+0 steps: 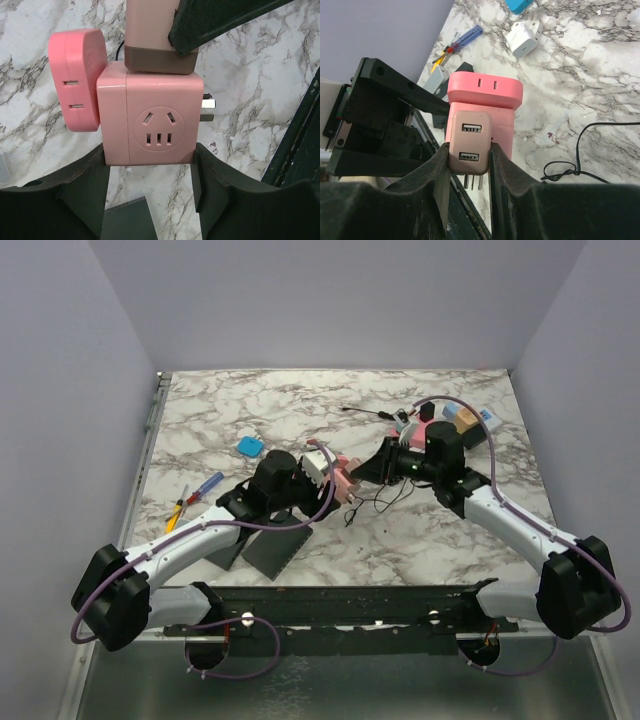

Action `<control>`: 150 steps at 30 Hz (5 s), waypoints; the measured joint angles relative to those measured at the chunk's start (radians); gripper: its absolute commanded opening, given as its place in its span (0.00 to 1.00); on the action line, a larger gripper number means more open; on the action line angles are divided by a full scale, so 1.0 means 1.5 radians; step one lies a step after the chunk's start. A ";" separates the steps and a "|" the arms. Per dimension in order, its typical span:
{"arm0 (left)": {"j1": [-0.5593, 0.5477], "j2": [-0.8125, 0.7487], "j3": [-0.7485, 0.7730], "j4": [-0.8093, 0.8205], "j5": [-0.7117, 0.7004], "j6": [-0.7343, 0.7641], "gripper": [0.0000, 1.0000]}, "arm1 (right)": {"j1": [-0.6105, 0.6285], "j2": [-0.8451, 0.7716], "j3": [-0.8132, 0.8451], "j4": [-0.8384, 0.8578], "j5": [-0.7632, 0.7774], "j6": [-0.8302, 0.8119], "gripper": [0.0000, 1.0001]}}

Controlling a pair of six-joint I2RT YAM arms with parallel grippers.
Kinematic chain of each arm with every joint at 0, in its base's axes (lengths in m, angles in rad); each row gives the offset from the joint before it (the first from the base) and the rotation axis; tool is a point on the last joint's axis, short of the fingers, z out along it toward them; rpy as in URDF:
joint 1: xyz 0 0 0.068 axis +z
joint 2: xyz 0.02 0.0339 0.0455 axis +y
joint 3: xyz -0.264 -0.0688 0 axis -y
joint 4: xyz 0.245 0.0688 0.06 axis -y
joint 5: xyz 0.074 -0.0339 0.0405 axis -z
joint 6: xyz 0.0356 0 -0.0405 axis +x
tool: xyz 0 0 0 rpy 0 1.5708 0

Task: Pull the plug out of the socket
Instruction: Remove the plug from the socket.

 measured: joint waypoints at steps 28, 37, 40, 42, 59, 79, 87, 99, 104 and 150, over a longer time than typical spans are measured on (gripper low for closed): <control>0.000 -0.011 0.003 0.018 0.011 0.005 0.00 | -0.051 0.023 0.013 0.025 -0.131 -0.002 0.00; 0.014 -0.010 0.003 0.009 0.020 0.005 0.00 | 0.021 -0.012 0.043 -0.055 0.027 -0.072 0.00; 0.025 -0.010 0.003 0.010 0.038 0.005 0.00 | 0.053 -0.027 0.054 -0.074 0.090 -0.095 0.00; 0.028 -0.010 0.003 0.011 0.049 0.005 0.00 | 0.067 -0.035 0.056 -0.081 0.117 -0.104 0.00; 0.040 -0.008 0.003 0.010 0.059 0.004 0.00 | 0.104 -0.039 0.064 -0.094 0.208 -0.094 0.00; 0.045 -0.009 0.012 0.033 0.059 -0.005 0.00 | -0.044 0.032 0.025 0.079 -0.106 0.044 0.00; 0.047 -0.016 0.012 0.022 0.057 -0.004 0.00 | -0.059 0.054 -0.006 0.166 -0.150 0.109 0.00; 0.044 -0.007 0.013 0.027 0.060 -0.002 0.00 | -0.047 0.019 0.024 0.043 -0.101 0.005 0.00; 0.043 -0.003 0.016 0.028 0.060 0.003 0.00 | -0.025 -0.002 0.024 0.034 -0.055 -0.019 0.00; 0.077 0.016 0.020 -0.006 -0.073 -0.013 0.00 | -0.020 0.003 0.078 -0.018 -0.133 0.010 0.00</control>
